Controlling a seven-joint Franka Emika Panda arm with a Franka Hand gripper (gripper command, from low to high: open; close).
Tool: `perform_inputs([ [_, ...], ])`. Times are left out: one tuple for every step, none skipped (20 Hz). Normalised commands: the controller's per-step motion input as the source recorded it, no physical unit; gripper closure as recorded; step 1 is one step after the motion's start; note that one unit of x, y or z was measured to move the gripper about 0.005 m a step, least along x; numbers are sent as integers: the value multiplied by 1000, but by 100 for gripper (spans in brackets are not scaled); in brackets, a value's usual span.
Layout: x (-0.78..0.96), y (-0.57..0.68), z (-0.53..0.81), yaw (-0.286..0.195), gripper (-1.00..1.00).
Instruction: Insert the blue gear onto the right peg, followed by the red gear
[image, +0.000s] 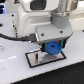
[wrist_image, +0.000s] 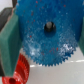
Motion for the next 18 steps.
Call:
perform_inputs([
  [192, 1, -232, 0, 100],
  [219, 9, -149, 0, 100],
  [159, -31, -101, 0, 100],
  [146, -6, -212, 0, 100],
  [166, 8, -222, 0, 100],
  [131, 6, -208, 0, 100],
  [96, 10, -173, 0, 100],
  [77, 32, -131, 0, 100],
  [56, 47, -122, 0, 100],
  [42, 55, -103, 0, 100],
  [25, 68, -68, 0, 100],
  [18, 89, -35, 0, 100],
  [31, 43, -80, 0, 100],
  [18, 61, -44, 0, 100],
  [-2, 67, 38, 0, -100],
  [-6, 75, 98, 0, -100],
  [-16, 92, 211, 0, -100],
  [-32, 118, 301, 0, -100],
])
